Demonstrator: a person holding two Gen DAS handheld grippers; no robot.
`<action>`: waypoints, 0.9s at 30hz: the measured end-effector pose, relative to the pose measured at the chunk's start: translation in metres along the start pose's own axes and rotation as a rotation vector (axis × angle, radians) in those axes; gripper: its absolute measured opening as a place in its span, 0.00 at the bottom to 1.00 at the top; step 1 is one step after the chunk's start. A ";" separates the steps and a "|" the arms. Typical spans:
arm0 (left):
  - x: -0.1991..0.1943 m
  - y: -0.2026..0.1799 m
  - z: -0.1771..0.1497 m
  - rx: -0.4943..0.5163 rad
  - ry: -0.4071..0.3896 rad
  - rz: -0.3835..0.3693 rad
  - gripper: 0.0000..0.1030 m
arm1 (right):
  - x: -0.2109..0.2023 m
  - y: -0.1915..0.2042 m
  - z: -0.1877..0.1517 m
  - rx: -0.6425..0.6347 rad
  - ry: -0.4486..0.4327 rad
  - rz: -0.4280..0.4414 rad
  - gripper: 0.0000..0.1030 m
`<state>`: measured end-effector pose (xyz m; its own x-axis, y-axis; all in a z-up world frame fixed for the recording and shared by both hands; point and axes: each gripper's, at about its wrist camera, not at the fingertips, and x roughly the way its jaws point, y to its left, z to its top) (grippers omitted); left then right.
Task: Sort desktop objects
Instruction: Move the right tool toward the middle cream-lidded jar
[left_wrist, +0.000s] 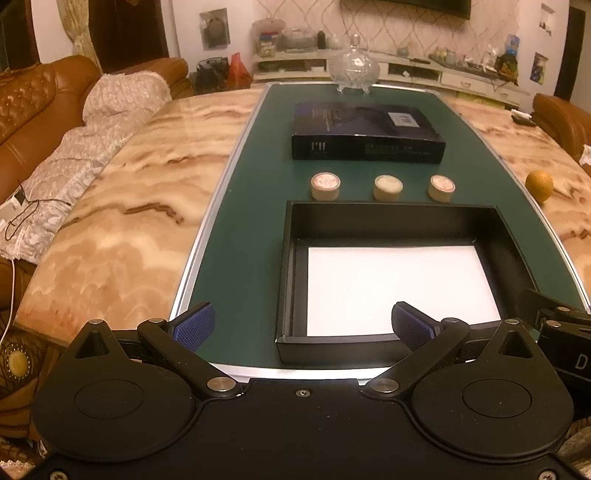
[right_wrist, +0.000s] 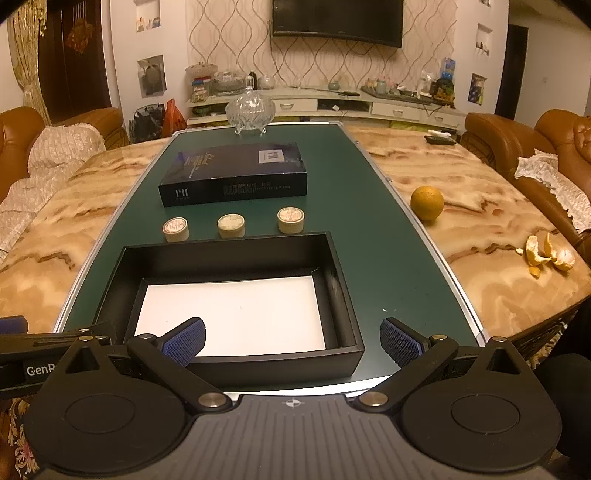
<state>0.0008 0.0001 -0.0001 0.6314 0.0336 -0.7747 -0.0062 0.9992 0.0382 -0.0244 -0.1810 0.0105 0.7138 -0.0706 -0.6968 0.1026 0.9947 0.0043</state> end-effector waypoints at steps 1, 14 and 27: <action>0.001 0.000 0.001 -0.003 0.004 0.000 1.00 | 0.000 0.000 0.001 0.001 -0.005 0.000 1.00; 0.004 -0.005 -0.004 -0.003 -0.010 -0.002 1.00 | 0.011 0.000 0.000 -0.007 0.018 0.005 1.00; 0.009 -0.005 -0.005 -0.002 0.008 -0.014 1.00 | 0.018 -0.001 -0.003 0.002 0.044 0.016 1.00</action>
<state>0.0027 -0.0046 -0.0103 0.6254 0.0193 -0.7800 0.0010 0.9997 0.0255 -0.0144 -0.1831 -0.0042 0.6841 -0.0508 -0.7276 0.0923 0.9956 0.0172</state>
